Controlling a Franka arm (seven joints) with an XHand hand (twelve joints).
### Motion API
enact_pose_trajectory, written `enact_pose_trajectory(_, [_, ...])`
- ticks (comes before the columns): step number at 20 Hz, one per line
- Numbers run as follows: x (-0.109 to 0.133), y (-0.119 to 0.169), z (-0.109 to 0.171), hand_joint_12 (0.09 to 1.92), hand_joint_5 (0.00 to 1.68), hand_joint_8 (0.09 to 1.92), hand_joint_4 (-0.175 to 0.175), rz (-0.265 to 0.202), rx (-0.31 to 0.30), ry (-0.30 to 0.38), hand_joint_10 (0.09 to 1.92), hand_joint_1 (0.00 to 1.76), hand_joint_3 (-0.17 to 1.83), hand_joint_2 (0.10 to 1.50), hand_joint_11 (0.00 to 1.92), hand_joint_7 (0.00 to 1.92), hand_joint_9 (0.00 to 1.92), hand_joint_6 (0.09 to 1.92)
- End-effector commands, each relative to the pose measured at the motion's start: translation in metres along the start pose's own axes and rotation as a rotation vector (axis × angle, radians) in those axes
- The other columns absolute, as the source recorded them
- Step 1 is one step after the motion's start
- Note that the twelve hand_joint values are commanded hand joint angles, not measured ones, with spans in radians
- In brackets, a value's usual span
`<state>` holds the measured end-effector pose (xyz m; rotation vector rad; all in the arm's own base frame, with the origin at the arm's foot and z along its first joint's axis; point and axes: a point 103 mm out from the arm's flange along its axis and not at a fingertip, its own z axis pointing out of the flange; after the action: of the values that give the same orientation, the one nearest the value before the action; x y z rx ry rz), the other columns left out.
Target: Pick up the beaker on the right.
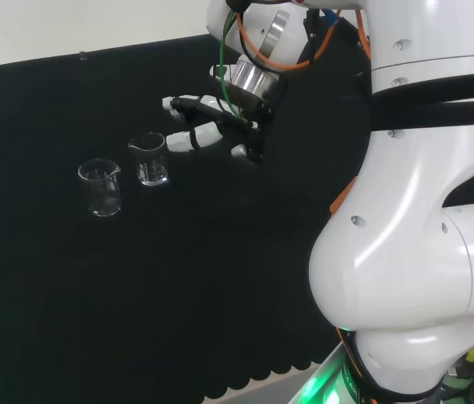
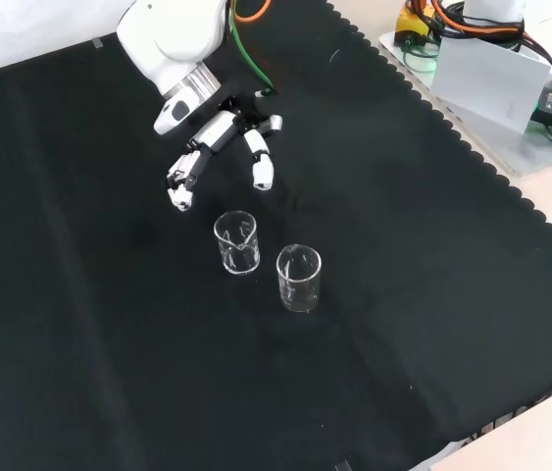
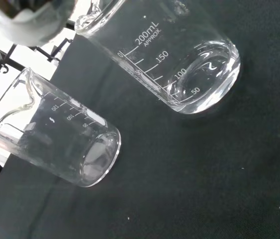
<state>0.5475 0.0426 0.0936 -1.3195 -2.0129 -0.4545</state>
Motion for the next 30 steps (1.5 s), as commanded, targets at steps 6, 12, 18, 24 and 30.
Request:
enact_pose_trajectory(6, [-0.003,0.012,0.038,1.01,0.26,0.60,-0.063,-0.024,-0.007,0.043,0.63,0.77,0.66,0.53,0.00,0.20,0.25,0.09])
enact_pose_trajectory(12, [-0.006,0.016,0.051,0.99,0.24,0.58,-0.059,-0.034,-0.044,0.098,0.61,0.77,0.65,0.53,0.00,0.14,0.21,0.09])
enact_pose_trajectory(18, [-0.003,0.023,0.057,0.99,0.24,0.58,-0.059,-0.065,-0.067,0.113,0.61,0.78,0.64,0.53,0.00,0.14,0.20,0.09])
enact_pose_trajectory(24, [-0.001,0.027,0.062,1.00,0.27,0.60,-0.064,-0.065,-0.075,0.105,0.62,0.79,0.63,0.52,0.00,0.20,0.24,0.09])
enact_pose_trajectory(30, [0.003,0.032,0.070,1.02,0.31,0.60,-0.065,-0.075,-0.103,0.119,0.62,0.82,0.63,0.52,0.00,0.23,0.26,0.09])
